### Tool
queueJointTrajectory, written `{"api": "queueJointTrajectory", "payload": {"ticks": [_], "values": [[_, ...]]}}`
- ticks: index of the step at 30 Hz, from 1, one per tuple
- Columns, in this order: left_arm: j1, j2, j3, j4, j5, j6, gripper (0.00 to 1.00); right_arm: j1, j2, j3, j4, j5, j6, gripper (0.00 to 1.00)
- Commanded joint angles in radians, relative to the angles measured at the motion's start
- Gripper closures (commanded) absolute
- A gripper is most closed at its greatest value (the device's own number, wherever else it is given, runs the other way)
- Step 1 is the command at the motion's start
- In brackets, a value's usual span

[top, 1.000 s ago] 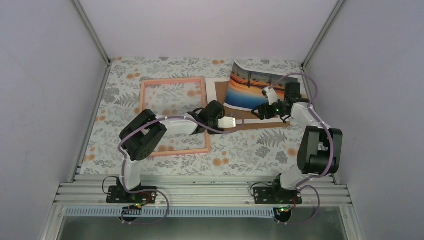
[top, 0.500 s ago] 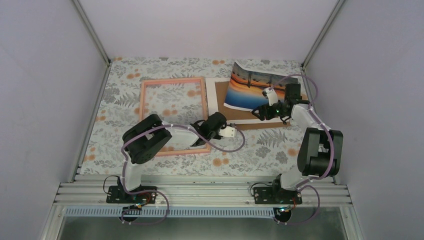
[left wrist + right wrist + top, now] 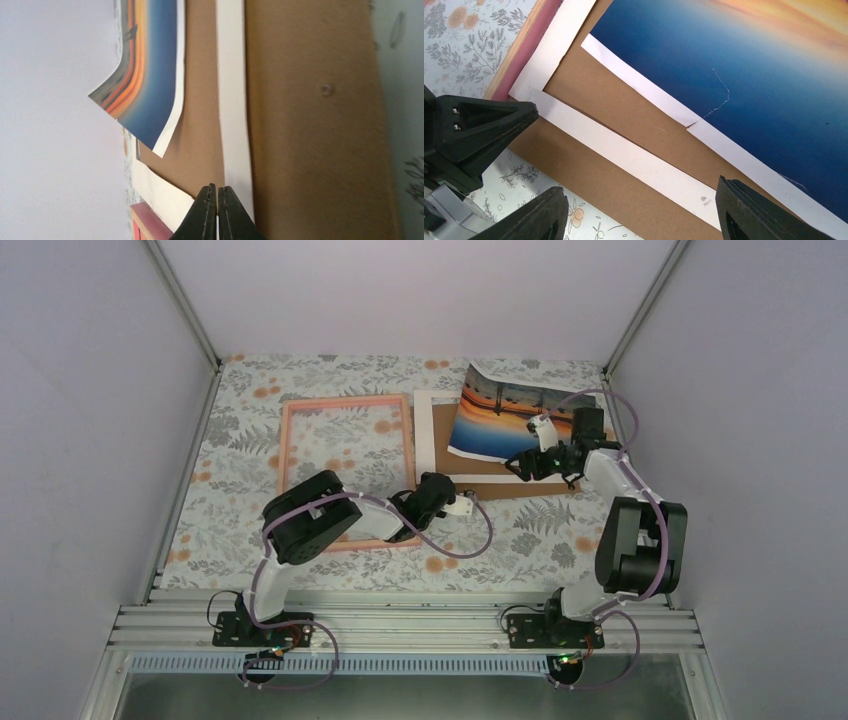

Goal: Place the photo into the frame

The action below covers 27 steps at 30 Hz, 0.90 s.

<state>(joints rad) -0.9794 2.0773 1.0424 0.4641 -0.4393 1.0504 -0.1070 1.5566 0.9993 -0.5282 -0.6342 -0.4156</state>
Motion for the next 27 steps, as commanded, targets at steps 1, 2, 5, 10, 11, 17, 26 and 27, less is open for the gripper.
{"api": "queueJointTrajectory", "payload": {"ticks": [1,2,5,10,11,17,26,27], "values": [[-0.007,0.009,-0.005,0.116,-0.029,0.053,0.97,-0.013,-0.05,0.005,-0.001,-0.019,-0.021,0.26],[-0.008,-0.002,-0.004,0.112,-0.027,0.049,0.98,-0.014,-0.059,0.005,-0.005,-0.02,-0.031,0.25],[-0.008,-0.06,0.0,0.059,-0.005,0.018,0.98,-0.015,-0.094,0.001,-0.011,-0.019,-0.063,0.22],[-0.005,-0.154,0.024,-0.061,0.036,-0.043,0.98,-0.016,-0.142,-0.001,-0.02,-0.013,-0.133,0.17],[-0.003,-0.169,0.03,-0.083,0.041,-0.05,0.98,-0.016,-0.152,-0.006,-0.02,-0.013,-0.153,0.17],[0.01,-0.201,0.059,-0.184,0.077,-0.094,0.93,-0.016,-0.162,-0.045,0.016,0.03,-0.201,0.16],[0.016,-0.143,0.086,-0.218,0.12,-0.142,0.54,0.001,-0.012,0.0,0.034,-0.02,-0.088,0.21],[0.016,-0.131,0.09,-0.213,0.117,-0.142,0.53,0.002,0.006,0.003,0.038,-0.027,-0.07,0.21]]}}
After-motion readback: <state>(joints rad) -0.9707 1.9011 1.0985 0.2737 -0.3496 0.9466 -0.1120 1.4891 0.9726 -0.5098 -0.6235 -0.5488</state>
